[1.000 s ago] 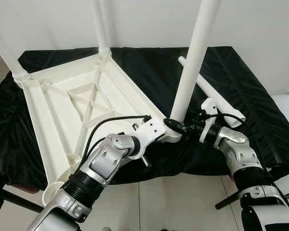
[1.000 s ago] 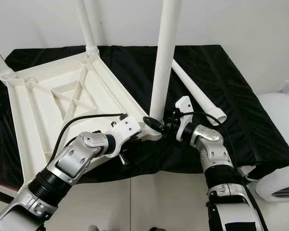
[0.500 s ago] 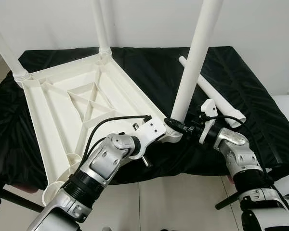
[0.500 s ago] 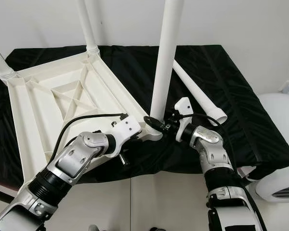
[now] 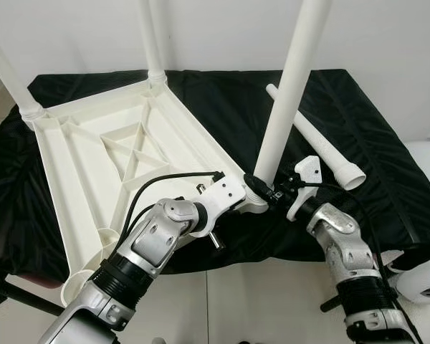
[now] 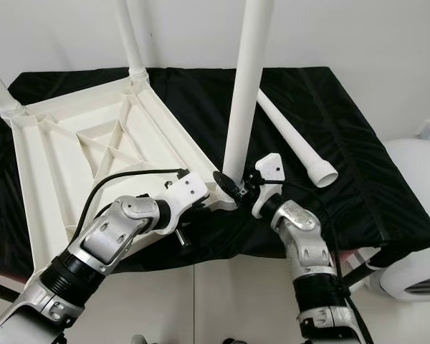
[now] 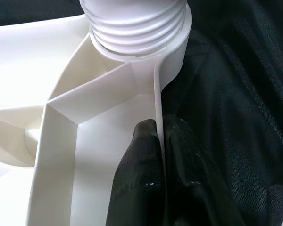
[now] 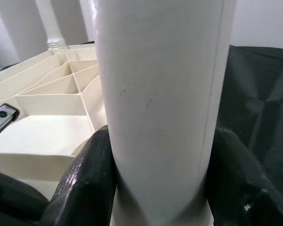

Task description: Building children table

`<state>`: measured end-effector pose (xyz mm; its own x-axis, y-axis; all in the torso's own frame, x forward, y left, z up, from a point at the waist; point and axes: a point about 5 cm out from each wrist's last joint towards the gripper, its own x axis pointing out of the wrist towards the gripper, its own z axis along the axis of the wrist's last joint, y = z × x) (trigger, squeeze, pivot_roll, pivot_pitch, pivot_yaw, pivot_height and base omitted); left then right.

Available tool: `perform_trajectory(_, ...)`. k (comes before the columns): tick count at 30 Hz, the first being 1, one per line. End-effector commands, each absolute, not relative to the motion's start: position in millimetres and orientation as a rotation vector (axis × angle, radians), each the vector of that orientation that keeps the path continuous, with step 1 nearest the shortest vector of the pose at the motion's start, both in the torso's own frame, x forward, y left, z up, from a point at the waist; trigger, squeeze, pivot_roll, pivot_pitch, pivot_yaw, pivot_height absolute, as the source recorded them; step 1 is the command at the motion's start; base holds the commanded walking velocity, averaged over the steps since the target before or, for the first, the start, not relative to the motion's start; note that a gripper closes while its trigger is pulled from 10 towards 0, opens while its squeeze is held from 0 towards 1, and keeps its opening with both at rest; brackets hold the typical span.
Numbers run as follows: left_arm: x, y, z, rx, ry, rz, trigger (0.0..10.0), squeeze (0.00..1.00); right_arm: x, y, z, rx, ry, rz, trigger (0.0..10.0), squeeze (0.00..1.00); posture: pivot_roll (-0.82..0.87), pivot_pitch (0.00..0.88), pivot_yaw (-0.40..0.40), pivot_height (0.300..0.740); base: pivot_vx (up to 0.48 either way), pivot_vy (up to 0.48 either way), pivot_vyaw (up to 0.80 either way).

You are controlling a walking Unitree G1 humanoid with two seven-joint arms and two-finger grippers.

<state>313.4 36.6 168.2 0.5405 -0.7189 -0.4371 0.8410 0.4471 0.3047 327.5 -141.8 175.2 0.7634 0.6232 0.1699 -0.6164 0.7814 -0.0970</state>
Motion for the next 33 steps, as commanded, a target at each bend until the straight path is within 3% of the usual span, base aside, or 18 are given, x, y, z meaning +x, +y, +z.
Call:
perform_trajectory(1, 310.2, 36.4, 155.2, 0.547, 0.310, -0.977, 10.0, 0.00, 323.3, -126.7, 185.0, 0.021, -0.258, 0.676, 10.0, 0.00, -0.09, 0.107, 0.028, 0.740, 0.000, 0.000, 0.00)
perform_trajectory(13, 310.0, 35.7, 154.3, 0.548, 0.311, -0.975, 10.0, 0.00, 314.8, -106.0, 180.5, 0.054, -0.262, 0.571, 10.0, 0.00, -0.09, 0.107, 0.026, 0.740, 0.000, 0.000, 0.00)
perform_trajectory(21, 311.8, 35.7, 155.9, 0.546, 0.308, -0.971, 10.0, 0.00, 312.4, -76.5, 178.5, 0.072, -0.241, 0.433, 10.0, 0.00, -0.08, 0.116, 0.022, 0.740, 0.000, 0.000, 0.00)
perform_trajectory(33, 312.0, 36.6, 157.0, 0.540, 0.306, -0.967, 10.0, 0.00, 317.3, -66.2, 174.6, 0.039, -0.187, 0.226, 10.0, 0.00, -0.09, 0.123, 0.027, 0.740, 0.000, 0.000, 0.00)
